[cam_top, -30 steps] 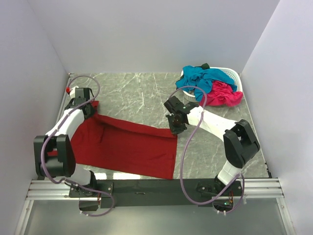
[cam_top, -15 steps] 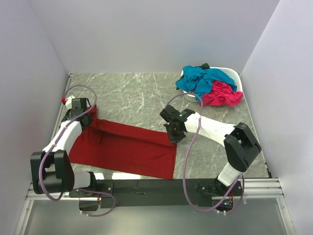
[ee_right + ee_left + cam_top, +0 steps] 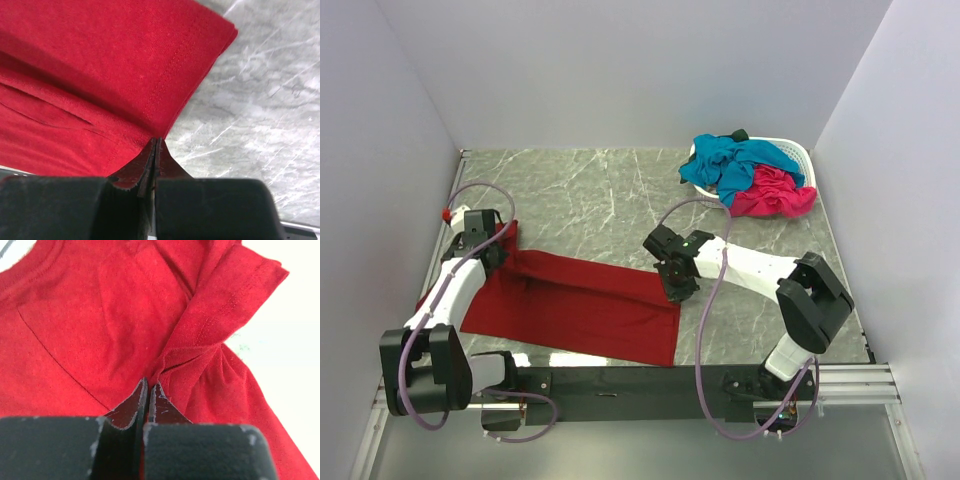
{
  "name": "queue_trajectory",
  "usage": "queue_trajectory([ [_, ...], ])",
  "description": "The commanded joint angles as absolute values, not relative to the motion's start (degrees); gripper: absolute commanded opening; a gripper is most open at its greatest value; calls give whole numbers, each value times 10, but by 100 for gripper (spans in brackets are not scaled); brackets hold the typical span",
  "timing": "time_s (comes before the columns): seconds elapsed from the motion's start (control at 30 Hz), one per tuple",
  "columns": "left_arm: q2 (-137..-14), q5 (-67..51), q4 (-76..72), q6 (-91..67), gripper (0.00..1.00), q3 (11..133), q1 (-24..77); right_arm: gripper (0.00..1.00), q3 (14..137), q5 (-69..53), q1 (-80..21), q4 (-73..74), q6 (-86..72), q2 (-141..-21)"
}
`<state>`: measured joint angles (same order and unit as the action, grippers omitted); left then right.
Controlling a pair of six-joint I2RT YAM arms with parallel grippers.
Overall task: Fold and stack the t-shirts
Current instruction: Fold the tshirt
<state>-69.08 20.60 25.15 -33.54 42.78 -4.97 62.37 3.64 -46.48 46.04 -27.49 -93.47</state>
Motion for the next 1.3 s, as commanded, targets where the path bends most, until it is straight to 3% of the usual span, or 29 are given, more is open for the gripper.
queue_trajectory([
  [0.0, -673, 200, 272, -358, 1, 418, -53, 0, 613, 53, -476, 475, -286, -910],
  [0.07, -668, 201, 279, -363, 4, 418, -54, 3, 609, 52, -478, 475, -288, -909],
  [0.1, -667, 201, 283, -366, 16, 418, -54, 9, 606, 50, -480, 476, -289, -907],
  [0.13, -663, 200, 288, -369, 24, 422, -55, 21, 606, 52, -480, 478, -290, -906],
  [0.2, -656, 197, 302, -373, 33, 424, -59, 30, 607, 57, -482, 488, -292, -898],
  [0.23, -644, 196, 307, -374, 47, 426, -60, 36, 609, 60, -482, 493, -292, -893],
  [0.33, -622, 201, 326, -372, 64, 435, -62, 41, 620, 65, -482, 511, -293, -868],
  [0.43, -609, 207, 330, -367, 70, 453, -62, 45, 635, 68, -482, 522, -292, -848],
  [0.9, -847, 154, 225, -316, 68, 624, -62, 44, 734, 27, -480, 448, -270, -948],
  [1.27, -952, 118, 229, -276, 70, 701, -50, 43, 736, 2, -479, 428, -264, -982],
])
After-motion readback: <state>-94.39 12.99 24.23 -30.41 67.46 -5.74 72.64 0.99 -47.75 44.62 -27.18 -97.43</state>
